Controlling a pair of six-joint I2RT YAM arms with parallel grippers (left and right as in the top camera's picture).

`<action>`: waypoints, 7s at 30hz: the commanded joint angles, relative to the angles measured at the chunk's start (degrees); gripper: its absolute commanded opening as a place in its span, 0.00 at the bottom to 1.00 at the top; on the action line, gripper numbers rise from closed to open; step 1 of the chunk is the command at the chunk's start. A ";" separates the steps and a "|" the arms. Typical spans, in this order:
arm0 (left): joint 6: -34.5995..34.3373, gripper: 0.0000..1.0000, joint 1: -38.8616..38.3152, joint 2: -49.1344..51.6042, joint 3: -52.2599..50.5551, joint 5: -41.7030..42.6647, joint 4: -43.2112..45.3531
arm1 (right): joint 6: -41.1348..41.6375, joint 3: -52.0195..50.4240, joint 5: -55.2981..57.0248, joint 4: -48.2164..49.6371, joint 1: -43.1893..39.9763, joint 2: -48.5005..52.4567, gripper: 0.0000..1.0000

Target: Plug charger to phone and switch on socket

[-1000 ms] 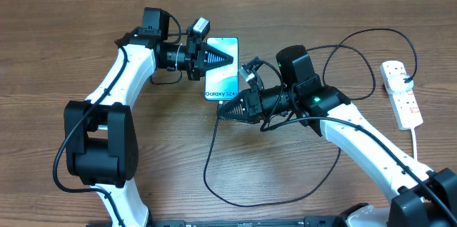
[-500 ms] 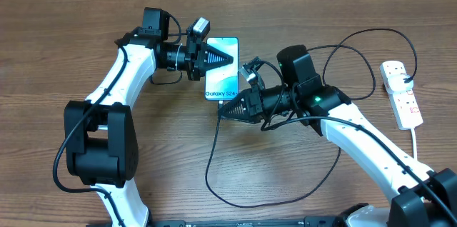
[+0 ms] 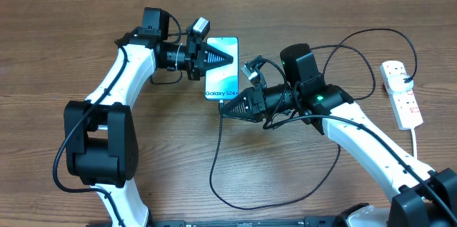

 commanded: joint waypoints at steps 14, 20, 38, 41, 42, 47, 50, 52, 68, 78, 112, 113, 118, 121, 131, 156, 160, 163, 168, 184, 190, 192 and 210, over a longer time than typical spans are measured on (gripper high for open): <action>1.53 0.04 -0.44 -0.92 0.76 2.75 -0.22 | 1.27 1.49 2.99 0.92 -3.17 -0.50 0.04; 1.60 0.04 -0.26 -0.92 0.76 2.64 0.72 | 0.94 1.49 4.24 0.52 -2.78 -0.50 0.04; -1.88 0.04 13.05 -0.90 0.76 -22.97 -2.89 | -10.08 8.41 40.61 -27.58 4.48 1.27 0.71; -1.75 0.04 15.50 -0.90 0.76 -25.73 -4.85 | -12.33 15.43 46.93 -33.64 7.43 4.59 0.72; -1.36 0.04 16.26 -0.90 0.76 -26.01 -5.33 | -12.68 17.62 49.05 -35.21 8.39 5.97 0.72; 1.84 0.04 18.88 -0.90 0.76 -26.86 -8.96 | -15.15 27.04 55.95 -39.78 12.81 16.20 0.72; 4.02 0.04 19.34 -0.90 0.76 -27.06 -10.93 | -15.15 28.46 58.51 -38.32 14.67 21.94 0.68; 4.87 0.04 19.50 -0.90 0.76 -27.47 -11.56 | -14.88 28.46 59.56 -37.24 15.39 25.24 0.66; 5.49 0.04 19.47 -0.90 0.76 -29.59 -13.00 | -13.55 28.46 63.01 -38.47 15.08 34.64 0.29; 5.66 0.04 19.52 -0.90 0.76 -29.62 -13.29 | -11.87 28.46 46.03 -36.87 10.51 34.64 0.29; 5.88 0.04 19.47 -0.90 0.76 -29.49 -14.38 | -4.07 29.31 63.28 -33.94 17.49 37.18 0.52; 5.88 0.04 19.47 -0.90 0.76 -29.38 -14.49 | -3.89 29.31 63.80 -34.07 17.49 37.18 0.52; 5.92 0.04 19.50 -0.90 0.76 -29.38 -14.91 | -5.60 29.40 66.64 -39.15 15.82 37.18 0.53; 6.12 0.04 19.50 -0.90 0.76 -29.38 -15.28 | -8.09 30.40 67.98 -45.03 13.20 37.18 0.54; 6.73 0.04 19.47 -0.90 0.76 -29.42 -15.21 | -8.02 30.69 69.83 -56.54 -1.75 37.18 0.66; 7.17 0.04 19.47 -0.90 0.76 -29.83 -15.28 | 1.22 24.26 60.98 -47.43 -0.61 37.18 0.31; 7.19 0.04 19.47 -0.90 0.76 -29.86 -15.23 | 1.42 24.26 63.41 -47.32 -0.61 37.18 0.31; 7.19 0.04 19.47 -0.90 0.76 -29.86 -15.21 | 1.42 24.26 65.40 -47.58 -0.61 37.18 0.34; 7.52 0.04 19.47 -0.90 0.76 -29.86 -15.23 | 1.42 24.26 67.23 -48.00 -0.61 37.18 0.35; 8.04 0.04 19.47 -0.90 0.76 -30.03 -15.23 | 1.42 24.28 71.52 -47.08 -0.68 37.18 0.30; 8.15 0.04 19.47 -0.90 0.76 -30.05 -15.21 | 0.61 24.30 71.47 -46.69 -0.68 37.18 0.04; 8.26 0.04 19.47 -0.90 0.76 -30.05 -15.21 | -0.87 24.33 70.79 -46.29 -0.68 37.18 0.04; 8.66 0.04 19.47 -0.90 0.76 -30.03 -15.17 | -5.49 24.37 66.40 -45.55 -0.68 37.18 0.04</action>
